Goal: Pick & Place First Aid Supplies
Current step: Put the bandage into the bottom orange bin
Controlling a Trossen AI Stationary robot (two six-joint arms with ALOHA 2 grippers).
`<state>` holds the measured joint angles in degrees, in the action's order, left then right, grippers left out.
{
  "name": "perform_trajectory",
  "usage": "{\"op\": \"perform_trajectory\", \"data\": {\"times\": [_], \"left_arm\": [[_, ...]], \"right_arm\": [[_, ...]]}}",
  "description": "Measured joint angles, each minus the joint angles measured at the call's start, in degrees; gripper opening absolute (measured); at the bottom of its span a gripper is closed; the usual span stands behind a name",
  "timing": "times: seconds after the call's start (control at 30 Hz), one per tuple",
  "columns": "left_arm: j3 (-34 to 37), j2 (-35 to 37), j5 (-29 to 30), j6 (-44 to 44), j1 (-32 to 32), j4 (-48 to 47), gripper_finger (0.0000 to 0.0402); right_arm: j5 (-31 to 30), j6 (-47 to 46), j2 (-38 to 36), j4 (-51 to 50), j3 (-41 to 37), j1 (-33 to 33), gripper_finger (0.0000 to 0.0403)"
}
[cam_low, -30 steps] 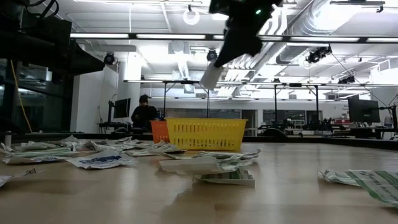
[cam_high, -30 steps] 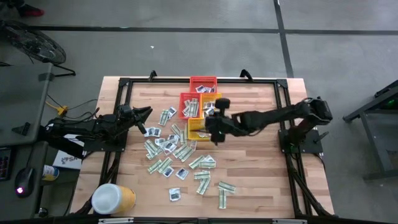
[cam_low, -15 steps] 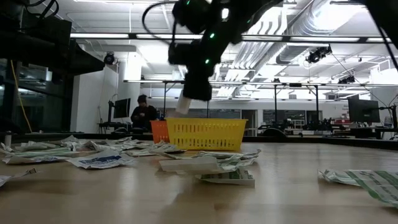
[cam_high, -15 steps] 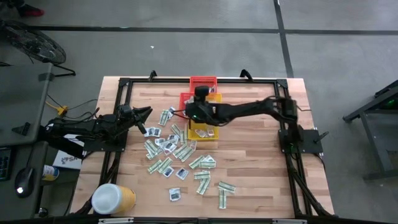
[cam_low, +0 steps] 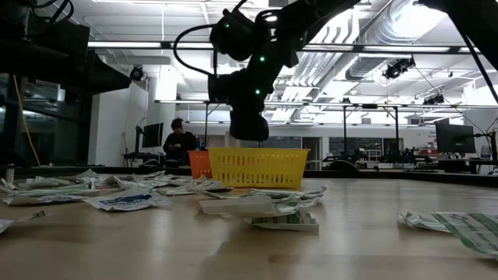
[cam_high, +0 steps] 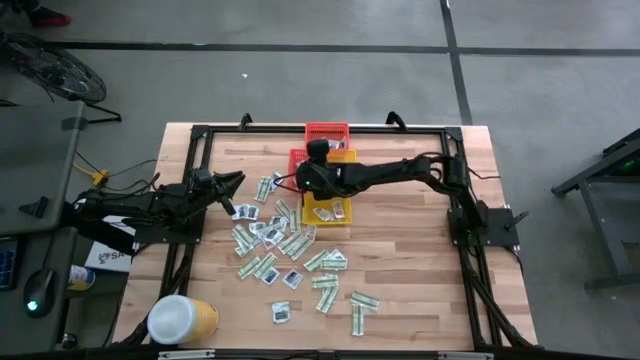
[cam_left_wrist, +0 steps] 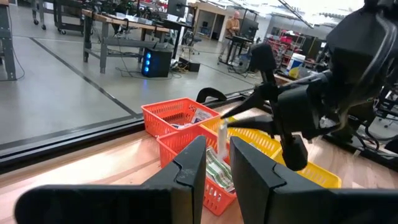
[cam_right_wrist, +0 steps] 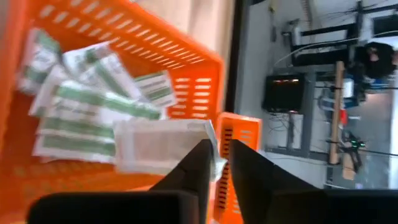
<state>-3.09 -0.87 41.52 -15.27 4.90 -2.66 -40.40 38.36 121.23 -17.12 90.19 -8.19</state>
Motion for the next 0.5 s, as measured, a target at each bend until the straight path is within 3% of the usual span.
{"op": "perform_trajectory", "data": {"times": [0.23, 0.5], "left_arm": [[0.0, 0.0, 0.0, 0.0, 0.0, 0.0, 0.0073], [0.0, 0.0, 0.0, 0.0, 0.0, 0.0, 0.0073]], "right_arm": [[1.0, -2.4, 0.0, -0.1, 0.0, 0.0, 0.0118], [1.2, -2.5, 0.0, 2.5, 0.2, 0.2, 0.0151]]}}
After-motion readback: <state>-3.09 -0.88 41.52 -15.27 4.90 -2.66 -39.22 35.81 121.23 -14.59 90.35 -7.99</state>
